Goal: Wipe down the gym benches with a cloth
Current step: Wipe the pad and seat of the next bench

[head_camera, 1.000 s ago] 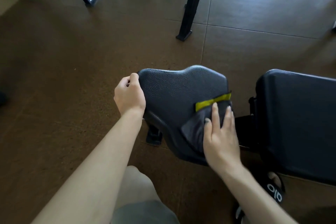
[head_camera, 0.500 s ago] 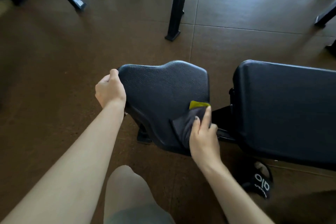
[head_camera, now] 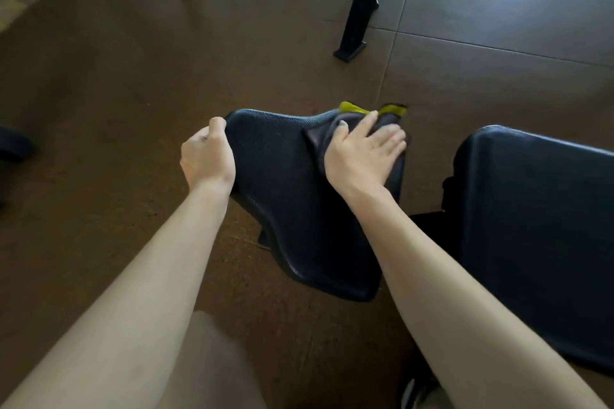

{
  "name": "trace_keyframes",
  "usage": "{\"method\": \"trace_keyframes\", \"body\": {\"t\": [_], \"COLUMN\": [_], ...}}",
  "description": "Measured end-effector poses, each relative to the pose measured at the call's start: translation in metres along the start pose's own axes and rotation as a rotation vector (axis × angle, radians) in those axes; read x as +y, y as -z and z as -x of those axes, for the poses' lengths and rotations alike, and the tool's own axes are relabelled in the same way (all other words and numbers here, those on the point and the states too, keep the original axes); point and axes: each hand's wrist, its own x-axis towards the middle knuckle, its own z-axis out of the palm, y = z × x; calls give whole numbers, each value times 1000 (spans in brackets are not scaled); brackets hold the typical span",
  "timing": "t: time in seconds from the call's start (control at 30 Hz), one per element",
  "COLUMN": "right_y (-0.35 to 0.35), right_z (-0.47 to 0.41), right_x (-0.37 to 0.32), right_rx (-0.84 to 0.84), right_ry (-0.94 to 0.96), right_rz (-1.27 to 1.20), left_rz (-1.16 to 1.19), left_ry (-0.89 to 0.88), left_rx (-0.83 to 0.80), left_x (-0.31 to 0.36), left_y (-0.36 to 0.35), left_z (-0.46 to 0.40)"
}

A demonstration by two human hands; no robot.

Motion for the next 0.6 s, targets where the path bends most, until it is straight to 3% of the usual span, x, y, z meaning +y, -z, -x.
{"method": "trace_keyframes", "body": {"t": [0.07, 0.13, 0.2, 0.37, 0.47, 0.53, 0.6], "right_y": [-3, -7, -10, -8, -4, 1, 7], "right_z": [7, 21, 31, 39, 45, 51, 59], "right_x": [-35, -65, -81, -98, -108, -105, -101], "right_rx": [-22, -20, 47, 43, -41, -97, -153], "right_ry": [318, 616, 751, 1110, 1360, 1512, 1627], "right_rz": [27, 10, 13, 168, 325, 459, 635], "left_rz": [-8, 77, 178, 314, 435, 274, 121], "left_ry": [45, 144, 215, 413, 507, 506, 537], "left_rx": [-41, -198, -358, -513, -381, -286, -289], "left_x": [3, 5, 7, 20, 15, 7, 6], "left_y": [4, 13, 23, 51, 74, 91, 108], "left_z": [0, -4, -7, -14, -6, 18, 50]}}
